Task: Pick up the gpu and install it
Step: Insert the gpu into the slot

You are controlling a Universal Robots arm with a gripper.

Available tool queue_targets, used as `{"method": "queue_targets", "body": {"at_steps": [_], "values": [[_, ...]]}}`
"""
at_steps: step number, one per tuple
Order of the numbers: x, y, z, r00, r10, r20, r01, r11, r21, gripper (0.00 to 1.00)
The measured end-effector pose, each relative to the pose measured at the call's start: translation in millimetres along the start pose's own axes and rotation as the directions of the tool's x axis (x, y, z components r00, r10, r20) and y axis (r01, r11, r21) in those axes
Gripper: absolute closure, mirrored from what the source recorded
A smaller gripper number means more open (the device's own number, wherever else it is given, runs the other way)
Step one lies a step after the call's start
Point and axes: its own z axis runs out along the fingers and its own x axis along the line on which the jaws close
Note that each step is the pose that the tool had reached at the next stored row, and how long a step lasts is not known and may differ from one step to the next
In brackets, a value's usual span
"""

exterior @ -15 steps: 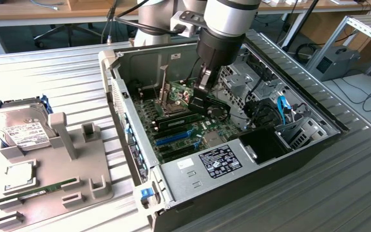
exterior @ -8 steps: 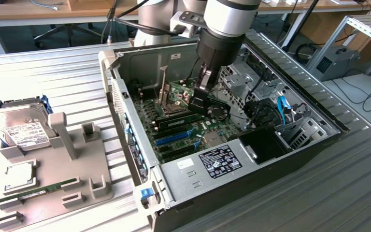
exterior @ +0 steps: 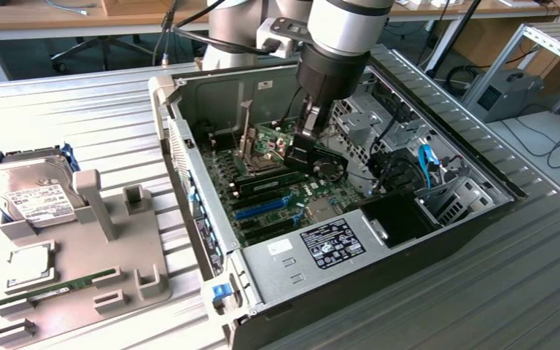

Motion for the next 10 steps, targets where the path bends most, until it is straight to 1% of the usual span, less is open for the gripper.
{"method": "queue_targets", "body": {"at_steps": [10], "values": [[0.0, 0.0, 0.4, 0.9997, -0.026, -0.0007, 0.026, 0.9997, -0.0003, 0.74]]}}
